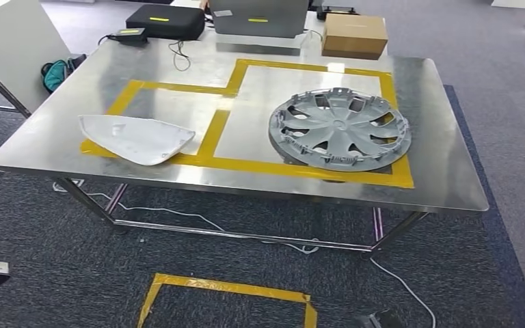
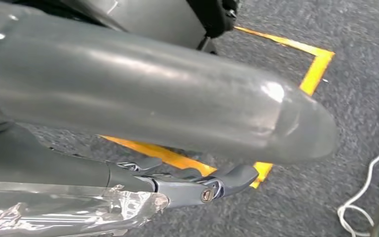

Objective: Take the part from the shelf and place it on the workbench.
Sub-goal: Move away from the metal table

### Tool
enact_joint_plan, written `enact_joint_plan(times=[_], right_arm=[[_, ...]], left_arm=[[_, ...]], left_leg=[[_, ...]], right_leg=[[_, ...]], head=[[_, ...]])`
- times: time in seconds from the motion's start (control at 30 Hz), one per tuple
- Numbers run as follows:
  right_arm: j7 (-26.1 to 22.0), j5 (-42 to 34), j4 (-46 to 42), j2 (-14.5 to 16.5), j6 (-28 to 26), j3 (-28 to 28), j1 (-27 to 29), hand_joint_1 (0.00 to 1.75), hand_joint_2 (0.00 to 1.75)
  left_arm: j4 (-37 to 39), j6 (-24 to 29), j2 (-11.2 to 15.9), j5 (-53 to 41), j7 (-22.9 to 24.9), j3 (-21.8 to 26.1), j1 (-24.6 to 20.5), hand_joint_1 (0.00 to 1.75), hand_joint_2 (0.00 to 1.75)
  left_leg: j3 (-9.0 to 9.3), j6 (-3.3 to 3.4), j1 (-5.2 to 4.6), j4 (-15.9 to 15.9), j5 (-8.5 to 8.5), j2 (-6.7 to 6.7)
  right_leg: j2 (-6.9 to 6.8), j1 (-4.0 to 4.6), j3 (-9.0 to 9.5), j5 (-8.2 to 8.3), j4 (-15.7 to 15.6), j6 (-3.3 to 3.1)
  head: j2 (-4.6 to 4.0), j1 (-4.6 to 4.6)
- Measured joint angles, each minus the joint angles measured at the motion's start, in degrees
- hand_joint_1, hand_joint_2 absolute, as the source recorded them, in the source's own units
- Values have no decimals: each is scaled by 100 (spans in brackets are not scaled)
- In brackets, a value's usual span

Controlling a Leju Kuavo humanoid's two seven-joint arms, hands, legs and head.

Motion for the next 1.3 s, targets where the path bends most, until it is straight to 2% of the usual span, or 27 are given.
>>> enact_joint_plan(times=[0.03, 0.07, 0.13, 0.2, 0.27, 0.33, 0.4, 0.43, 0.53, 0.57, 0.6, 0.63, 0.67, 0.73, 0.8, 0.83, 0.9, 0.93, 0.97, 1.03, 1.07, 1.1, 1.17, 1.2, 1.23, 1.27, 1.3], right_arm=[[0, 0, 1, 0, 1, 3, -9, 0, 0], [1, -1, 1, 0, 1, 5, -17, 0, 0], [3, 1, 2, 0, 1, 15, -24, 0, 0], [4, 3, 2, -1, 0, 36, -35, 0, 0], [4, 3, 1, -2, -8, 54, -65, 0, 0], [4, -4, 3, -2, -24, 66, -87, 0, 0], [5, -14, 9, -2, -38, 79, -81, 0, 0], [5, -17, 12, -2, -42, 85, -75, 0, 0], [4, -21, 15, -5, -49, 91, -75, 0, 0], [4, -21, 16, -5, -50, 91, -75, 0, 0], [4, -20, 16, -5, -49, 93, -75, 0, 0], [4, -20, 17, -4, -48, 95, -73, 0, 0], [4, -20, 17, -4, -48, 95, -72, 0, 0], [4, -20, 17, -5, -48, 95, -77, 0, 0], [4, -21, 17, -5, -48, 96, -81, 0, 0], [3, -24, 18, -4, -49, 96, -76, 0, 0], [-17, -39, 23, -7, -61, 96, -48, 0, 0], [-32, -52, 30, -8, -74, 96, -28, 0, 0], [-50, -66, 39, -8, -89, 98, -11, 0, 0], [-83, -96, 61, -7, -121, 111, 3, 0, 0], [-98, -112, 71, -7, -136, 122, 2, 0, 0], [-109, -127, 79, -7, -149, 131, 0, 0, 0], [-119, -159, 92, -7, -169, 143, 0, 0, 0], [-120, -172, 97, -7, -178, 147, -1, 0, 0], [-120, -187, 99, -7, -193, 154, -5, 0, 0], [-124, -202, 101, -7, -211, 164, -9, 0, 0], [-126, -215, 104, -7, -230, 175, -11, 0, 0]], left_arm=[[-2, -1, -8, 2, -1, 7, 3, 0, 0], [-3, -2, -14, 6, -2, 15, 5, 0, 0], [-4, -9, -31, 15, -5, 35, 21, 0, 0], [-11, -19, -50, 25, -10, 76, 41, 0, 0], [-26, -39, -72, 46, -21, 126, 55, 0, 0], [-35, -89, -106, 94, -27, 171, 64, 0, 0], [-36, -145, -155, 161, -25, 230, 82, 0, 0], [-36, -163, -180, 192, -21, 264, 94, 0, 0], [-36, -192, -232, 234, -7, 339, 111, 0, 0], [-36, -197, -248, 238, -7, 355, 111, 0, 0], [-36, -201, -263, 238, -7, 372, 112, 0, 0], [-36, -203, -278, 238, -7, 386, 112, 0, 0], [-36, -203, -290, 238, -7, 397, 112, 0, 0], [-37, -203, -303, 238, -7, 409, 106, 0, 0], [-52, -203, -311, 239, -7, 413, 93, 0, 0], [-60, -203, -317, 245, -3, 416, 92, 0, 0], [-66, -226, -351, 299, 19, 440, 97, 0, 0], [-66, -253, -380, 350, 37, 467, 99, 0, 0], [-66, -293, -420, 416, 54, 509, 97, 0, 0], [-65, -398, -520, 554, 81, 634, 98, 0, 0], [-64, -461, -579, 620, 88, 712, 99, 0, 0], [-63, -526, -645, 680, 93, 799, 101, 0, 0], [-54, -677, -799, 790, 91, 999, 101, 0, 0], [-46, -752, -880, 836, 86, 1108, 100, 0, 0], [-37, -834, -965, 876, 81, 1229, 96, 0, 0], [-27, -913, -1053, 909, 73, 1356, 86, 0, 0], [-15, -995, -1137, 933, 59, 1479, 69, 0, 0]], left_leg=[[-69, 28, -15, 0, 60, 3], [-148, 39, -28, 2, 122, 5], [-310, 41, -51, 10, 247, 4], [-438, 26, -64, 16, 360, -1], [-511, -21, -74, 16, 465, -2], [-540, -95, -64, -9, 576, 4], [-570, -166, -44, -24, 601, 4], [-606, -191, -44, 53, 460, 1], [-830, -231, -56, 933, -415, -3], [-892, -241, -61, 1302, -584, -3], [-901, -247, -66, 1562, -595, -3], [-833, -247, -70, 1655, -475, -3], [-678, -242, -72, 1554, -288, -2], [-122, -225, -78, 874, -85, 0], [372, -157, -95, 117, -214, -1], [475, -108, -114, -83, -269, -3], [393, -1, -124, -125, -213, -1], [332, 47, -121, -120, -153, 1], [259, 85, -113, -121, -85, 4], [88, 127, -116, -119, 61, 3], [-13, 129, -119, -116, 142, 0], [-118, 124, -121, -111, 224, -9], [-327, 99, -121, -100, 382, -33], [-420, 79, -118, -95, 457, -52], [-492, 55, -118, -91, 528, -68], [-545, 28, -121, -86, 598, -84], [-575, -1, -124, -92, 668, -99]], right_leg=[[3, 4, -74, -259, 410, 6], [4, 8, -114, -404, 754, 4], [5, 19, 50, -294, 935, -33], [14, 44, 600, -17, 339, -120], [26, 89, 1249, -60, -553, -204], [38, 126, 1482, -176, -993, -224], [30, 121, 1387, -90, -1033, -252], [18, 113, 1333, -23, -1046, -291], [-14, 113, 1116, 190, -1040, -379], [-19, 121, 1031, 261, -1023, -382], [-24, 127, 934, 331, -997, -379], [-28, 130, 820, 396, -963, -371], [-31, 131, 707, 456, -925, -362], [-32, 143, 516, 561, -838, -329], [-30, 163, 394, 672, -775, -276], [-30, 166, 356, 736, -769, -247], [-24, 142, 307, 804, -776, -184], [-17, 130, 269, 697, -717, -147], [-9, 119, 210, 464, -544, -109], [-1, 103, 58, -176, 123, -55], [0, 98, 3, -403, 511, -41], [0, 95, 2, -470, 798, -37], [9, 95, 255, -221, 845, -51], [38, 94, 534, -49, 570, -68], [106, 95, 884, 5, 137, -92], [180, 94, 1254, -46, -377, -113], [242, 102, 1503, -135, -771, -127]], head=[[0, 7], [0, 15], [0, 21], [0, 25], [0, 22], [0, 21], [0, 20], [0, 12], [0, -11], [0, -13], [0, -13], [0, -14], [0, -14], [0, -16], [0, -13], [0, -12], [0, -12], [0, -4], [0, 8], [0, 32], [0, 34], [0, 33], [0, 33], [0, 33], [0, 32], [0, 27], [0, 23]])
